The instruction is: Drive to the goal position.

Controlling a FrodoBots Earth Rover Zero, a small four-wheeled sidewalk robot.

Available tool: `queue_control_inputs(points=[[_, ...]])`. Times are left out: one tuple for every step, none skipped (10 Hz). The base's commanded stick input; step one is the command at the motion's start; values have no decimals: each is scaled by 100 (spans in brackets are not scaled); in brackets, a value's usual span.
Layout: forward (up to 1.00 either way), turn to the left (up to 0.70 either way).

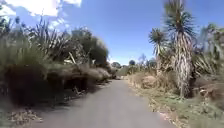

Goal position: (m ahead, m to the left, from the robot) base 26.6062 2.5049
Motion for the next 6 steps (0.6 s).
queue_control_inputs(points=[[85, 0], [85, 0], [85, 0], [85, 0], [85, 0], [85, 0]])
